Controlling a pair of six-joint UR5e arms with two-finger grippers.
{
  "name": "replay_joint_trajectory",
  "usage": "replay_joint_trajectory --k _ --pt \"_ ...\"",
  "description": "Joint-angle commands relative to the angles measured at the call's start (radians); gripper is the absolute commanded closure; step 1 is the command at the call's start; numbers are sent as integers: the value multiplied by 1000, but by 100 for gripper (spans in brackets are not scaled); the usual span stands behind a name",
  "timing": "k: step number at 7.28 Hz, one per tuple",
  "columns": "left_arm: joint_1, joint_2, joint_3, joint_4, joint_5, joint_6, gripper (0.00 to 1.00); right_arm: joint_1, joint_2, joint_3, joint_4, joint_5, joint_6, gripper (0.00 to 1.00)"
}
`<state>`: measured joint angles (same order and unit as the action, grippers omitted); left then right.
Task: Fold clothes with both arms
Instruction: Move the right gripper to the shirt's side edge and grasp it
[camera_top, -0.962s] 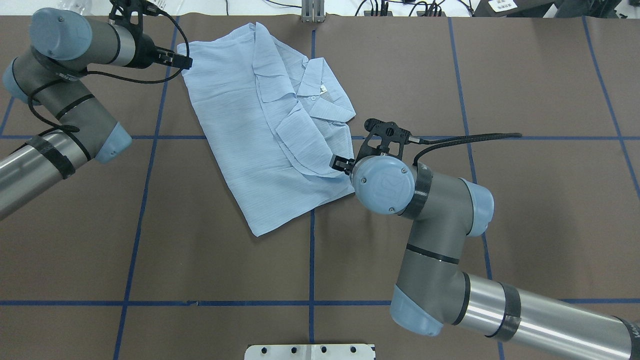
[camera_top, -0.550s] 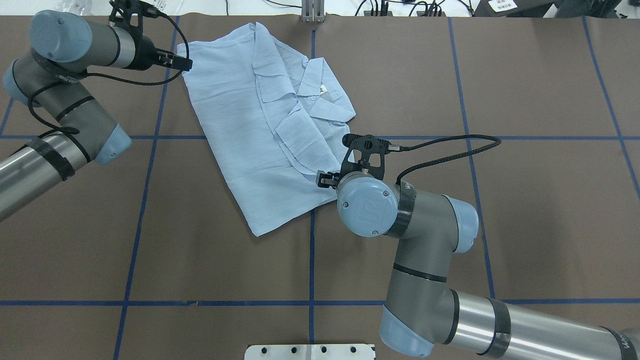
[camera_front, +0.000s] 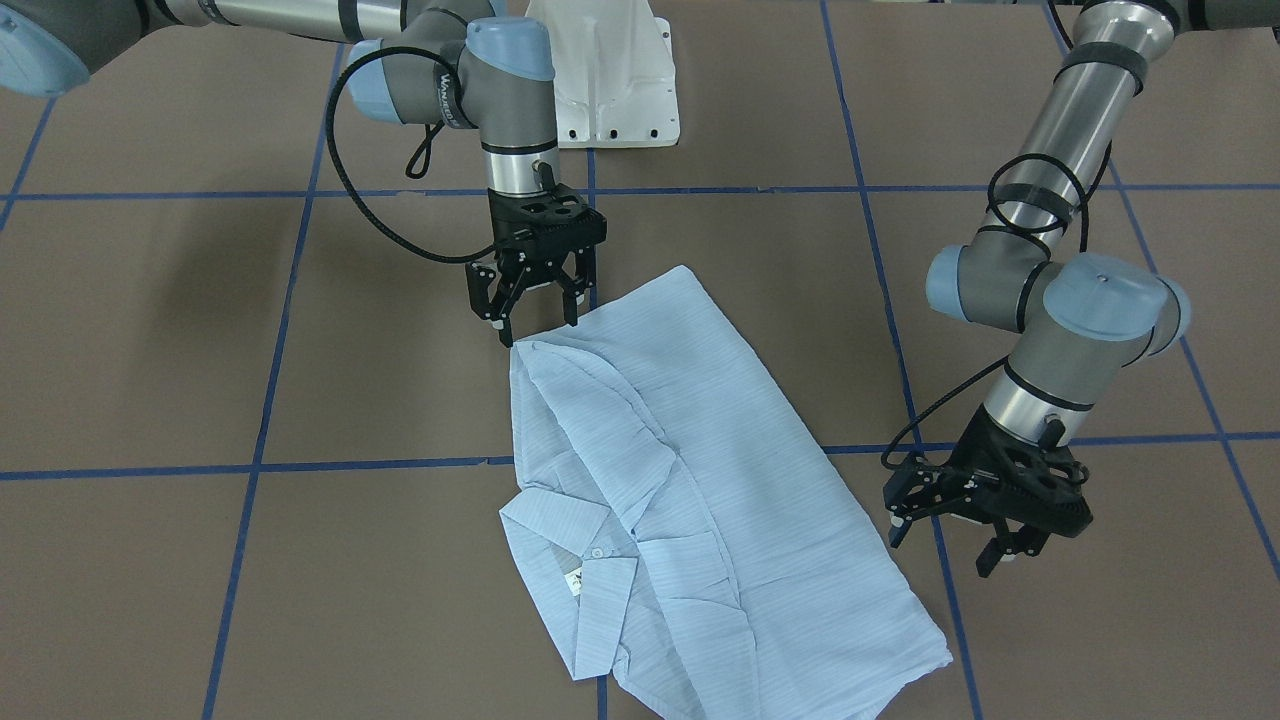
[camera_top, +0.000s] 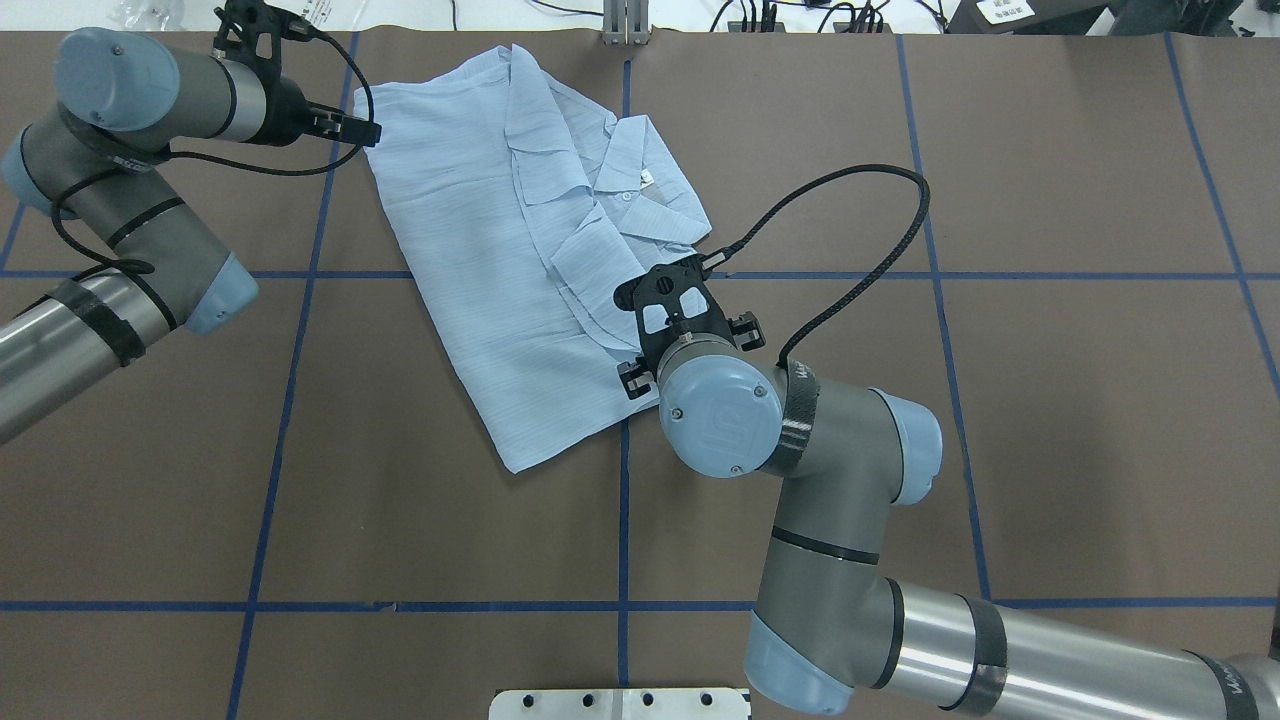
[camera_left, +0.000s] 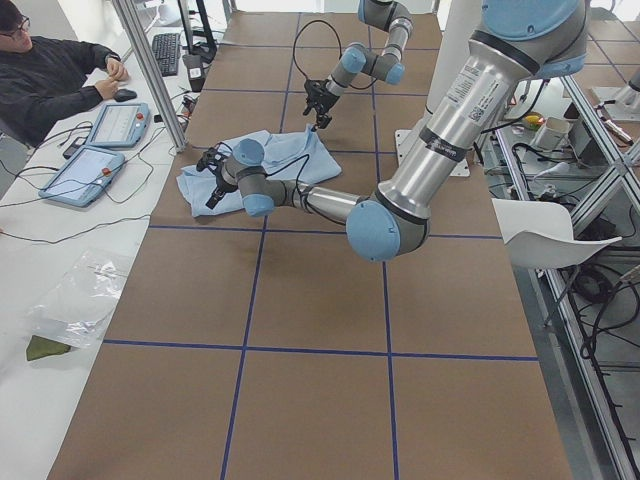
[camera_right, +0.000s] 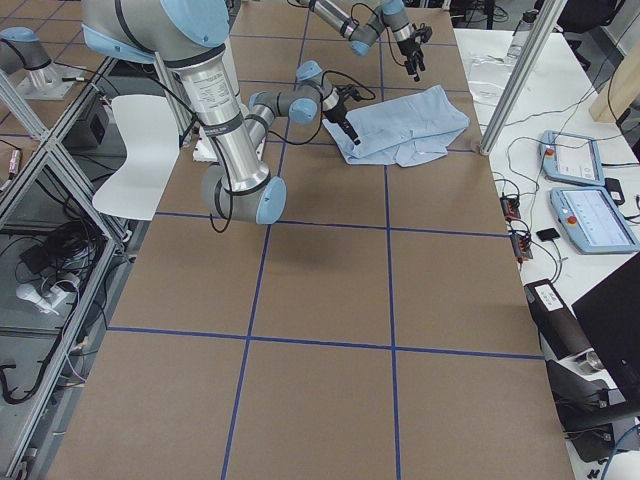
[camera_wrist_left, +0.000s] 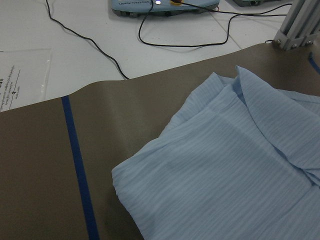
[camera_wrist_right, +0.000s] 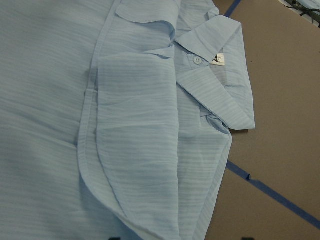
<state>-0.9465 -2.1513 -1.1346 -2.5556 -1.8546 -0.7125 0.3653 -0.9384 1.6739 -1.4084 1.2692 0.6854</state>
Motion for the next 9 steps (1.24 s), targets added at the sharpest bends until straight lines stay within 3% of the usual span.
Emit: replay_joint_trajectory --k 1,2,4,6,9 --pt "0 10 -4 0 0 -1 0 -2 4 -61 55 -5 -93 22" --pt "0 10 -5 0 0 -1 0 -2 6 -88 89 -5 -95 36" --pt "0 10 -8 0 0 -4 0 0 19 -80 98 -4 -81 100" --pt "0 10 -10 0 0 -22 0 6 15 -76 159 1 -73 100" --pt "2 16 -16 0 0 -21 0 9 -11 -54 161 2 40 100"
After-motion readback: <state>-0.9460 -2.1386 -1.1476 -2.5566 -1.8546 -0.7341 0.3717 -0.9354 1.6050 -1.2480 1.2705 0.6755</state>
